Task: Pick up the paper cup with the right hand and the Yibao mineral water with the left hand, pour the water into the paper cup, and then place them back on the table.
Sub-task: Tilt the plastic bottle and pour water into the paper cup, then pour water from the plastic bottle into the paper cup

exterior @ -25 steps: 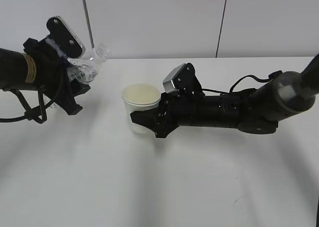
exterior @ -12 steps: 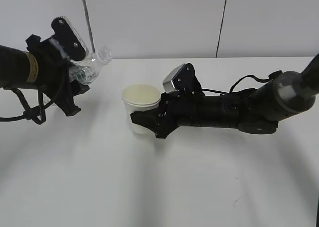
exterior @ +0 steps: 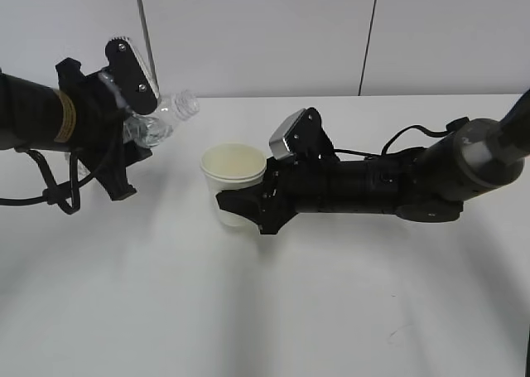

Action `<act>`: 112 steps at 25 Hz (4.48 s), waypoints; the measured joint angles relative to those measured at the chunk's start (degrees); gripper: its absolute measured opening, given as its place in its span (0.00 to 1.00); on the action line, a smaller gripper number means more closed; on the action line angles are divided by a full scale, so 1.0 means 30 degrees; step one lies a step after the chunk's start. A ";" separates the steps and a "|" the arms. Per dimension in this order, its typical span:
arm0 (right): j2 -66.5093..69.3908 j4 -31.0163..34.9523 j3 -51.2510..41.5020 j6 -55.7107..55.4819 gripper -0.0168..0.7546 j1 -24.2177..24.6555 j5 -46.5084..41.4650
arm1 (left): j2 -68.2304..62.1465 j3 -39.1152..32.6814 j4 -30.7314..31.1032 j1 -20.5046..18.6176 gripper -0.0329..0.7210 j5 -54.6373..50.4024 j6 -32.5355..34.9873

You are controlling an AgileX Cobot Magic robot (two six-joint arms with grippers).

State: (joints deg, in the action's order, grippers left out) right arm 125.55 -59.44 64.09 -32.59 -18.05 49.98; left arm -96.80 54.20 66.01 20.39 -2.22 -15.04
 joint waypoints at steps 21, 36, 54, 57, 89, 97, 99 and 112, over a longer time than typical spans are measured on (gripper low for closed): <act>0.0000 -0.0096 0.0000 -0.0203 0.66 0.0000 0.0000 | 0.0000 0.0702 0.2469 0.1919 0.54 -0.3135 0.0000; 0.0000 -0.0236 0.0000 -0.0331 0.66 0.0000 0.0000 | 0.0000 0.0705 0.4221 0.2987 0.54 -0.4630 0.0006; 0.0000 -0.0327 0.0000 -0.0331 0.66 0.0000 0.0000 | 0.0000 0.0705 0.6075 0.3250 0.54 -0.5953 0.0023; 0.0000 -0.0372 0.0000 -0.0331 0.66 0.0000 0.0000 | 0.0000 0.0705 0.6156 0.3566 0.54 -0.6192 0.0042; 0.0000 -0.0983 0.0000 -0.0374 0.66 0.0000 -0.0109 | 0.0000 0.0705 0.7322 0.3649 0.54 -0.6754 0.0061; 0.0000 -0.0983 0.0000 -0.0374 0.66 0.0000 -0.0109 | 0.0000 0.0705 0.7794 0.3649 0.54 -0.6942 0.0061; 0.0000 -0.0983 0.0000 -0.0386 0.66 0.0000 -0.0109 | 0.0000 0.0705 0.7794 0.3649 0.54 -0.6968 0.0061; 0.0000 -0.1039 0.0000 -0.0386 0.66 0.0000 -0.0133 | 0.0000 0.0705 0.7888 0.3649 0.54 -0.6988 0.0061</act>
State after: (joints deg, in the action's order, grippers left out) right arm 125.55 -62.56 64.09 -33.75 -18.05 49.58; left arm -96.80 56.31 89.67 31.34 -23.18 -14.86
